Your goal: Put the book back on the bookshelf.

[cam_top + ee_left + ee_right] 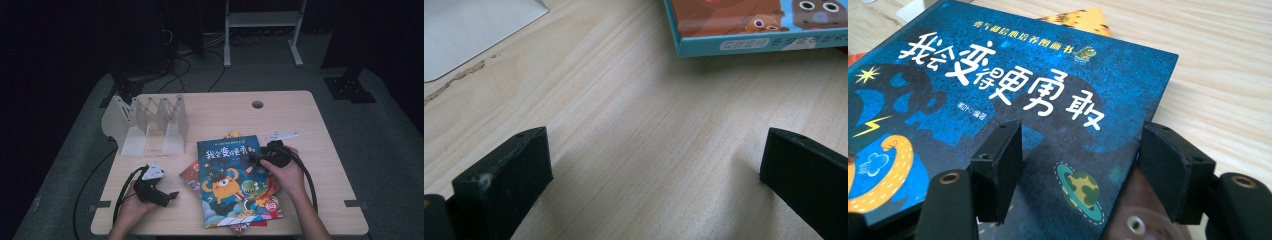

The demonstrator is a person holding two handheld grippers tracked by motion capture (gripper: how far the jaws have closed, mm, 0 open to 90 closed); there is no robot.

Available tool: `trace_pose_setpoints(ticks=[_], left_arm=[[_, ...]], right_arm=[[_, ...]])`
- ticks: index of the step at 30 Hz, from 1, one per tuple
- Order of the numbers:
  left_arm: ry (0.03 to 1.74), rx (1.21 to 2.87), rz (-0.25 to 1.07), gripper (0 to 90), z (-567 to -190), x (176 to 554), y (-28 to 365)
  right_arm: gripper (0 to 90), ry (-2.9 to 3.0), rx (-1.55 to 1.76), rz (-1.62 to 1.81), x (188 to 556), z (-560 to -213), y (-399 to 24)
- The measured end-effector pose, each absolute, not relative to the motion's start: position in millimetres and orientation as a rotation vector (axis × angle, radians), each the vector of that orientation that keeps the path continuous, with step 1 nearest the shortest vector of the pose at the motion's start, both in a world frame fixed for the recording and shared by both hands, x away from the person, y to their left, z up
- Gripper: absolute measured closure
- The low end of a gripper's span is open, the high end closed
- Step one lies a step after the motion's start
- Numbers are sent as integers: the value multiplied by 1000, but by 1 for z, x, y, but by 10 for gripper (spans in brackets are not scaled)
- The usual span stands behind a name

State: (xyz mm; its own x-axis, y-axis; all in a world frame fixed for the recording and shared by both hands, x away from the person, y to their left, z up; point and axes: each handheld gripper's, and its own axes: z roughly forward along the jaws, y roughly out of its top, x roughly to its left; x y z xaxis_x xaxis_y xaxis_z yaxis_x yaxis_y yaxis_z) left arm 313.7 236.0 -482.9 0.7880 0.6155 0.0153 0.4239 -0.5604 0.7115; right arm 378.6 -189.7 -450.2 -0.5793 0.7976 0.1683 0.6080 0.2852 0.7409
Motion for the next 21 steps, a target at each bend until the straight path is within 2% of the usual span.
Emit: trace_pose_setpoints(ticks=[21], left_arm=[[766,2249,340,0,-483,314,236]], right_arm=[[348,2443,1153,1184,384,-447,-151]])
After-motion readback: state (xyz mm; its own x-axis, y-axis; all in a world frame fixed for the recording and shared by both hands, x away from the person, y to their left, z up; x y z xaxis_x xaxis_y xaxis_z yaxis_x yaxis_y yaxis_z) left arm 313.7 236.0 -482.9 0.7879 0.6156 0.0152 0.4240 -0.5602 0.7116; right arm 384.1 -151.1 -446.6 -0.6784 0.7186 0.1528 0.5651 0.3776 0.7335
